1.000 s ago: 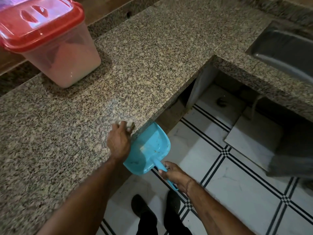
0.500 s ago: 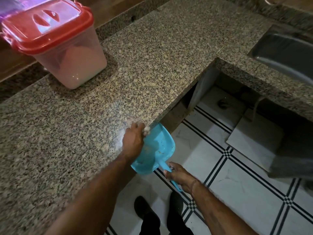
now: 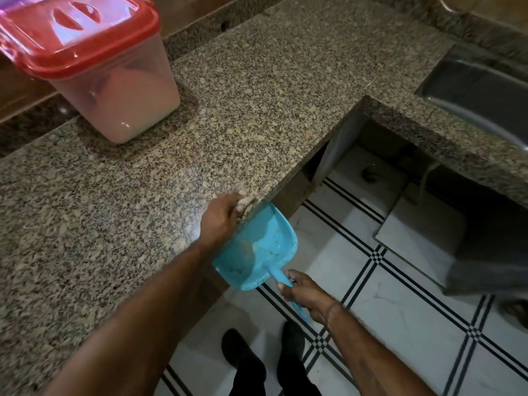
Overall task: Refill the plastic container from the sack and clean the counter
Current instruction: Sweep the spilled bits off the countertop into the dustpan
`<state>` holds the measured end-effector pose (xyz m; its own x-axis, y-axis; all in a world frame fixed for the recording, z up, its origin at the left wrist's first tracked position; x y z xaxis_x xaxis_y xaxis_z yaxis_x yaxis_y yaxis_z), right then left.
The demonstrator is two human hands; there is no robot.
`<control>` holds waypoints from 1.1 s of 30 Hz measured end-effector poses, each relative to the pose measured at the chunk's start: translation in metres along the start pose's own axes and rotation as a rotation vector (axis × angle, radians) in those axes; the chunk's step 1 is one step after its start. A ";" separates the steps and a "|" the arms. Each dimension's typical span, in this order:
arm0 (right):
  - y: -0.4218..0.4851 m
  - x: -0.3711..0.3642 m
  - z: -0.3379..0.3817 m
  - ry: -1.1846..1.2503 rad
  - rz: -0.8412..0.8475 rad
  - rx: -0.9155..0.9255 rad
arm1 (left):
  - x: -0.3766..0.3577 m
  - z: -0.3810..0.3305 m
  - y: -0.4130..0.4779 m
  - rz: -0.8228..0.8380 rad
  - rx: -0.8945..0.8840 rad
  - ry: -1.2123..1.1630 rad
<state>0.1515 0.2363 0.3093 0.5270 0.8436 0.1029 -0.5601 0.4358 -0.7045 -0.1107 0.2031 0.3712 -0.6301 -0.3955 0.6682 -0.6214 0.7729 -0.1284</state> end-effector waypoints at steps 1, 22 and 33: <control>-0.002 -0.001 0.000 0.004 -0.004 0.000 | -0.005 0.001 0.001 0.026 -0.021 0.091; -0.036 -0.024 -0.039 -0.364 0.431 0.099 | -0.007 0.062 -0.244 -0.417 0.524 0.083; -0.128 -0.143 -0.093 -0.735 0.901 0.107 | -0.049 0.114 -0.529 -1.085 1.140 -0.504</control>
<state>0.2075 0.0303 0.3194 -0.5659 0.8244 0.0028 -0.6125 -0.4182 -0.6707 0.1953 -0.2429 0.3225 0.3622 -0.7607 0.5386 -0.7018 -0.6028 -0.3796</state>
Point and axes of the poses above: each hand's wrist, its own y-axis towards the middle knuckle, its own x-axis out of the back of the hand, z = x × y, the point moved 3 cm from there along y, towards the middle knuckle, and after that the axes turned 4 degrees about x, right-handed, at the moved point
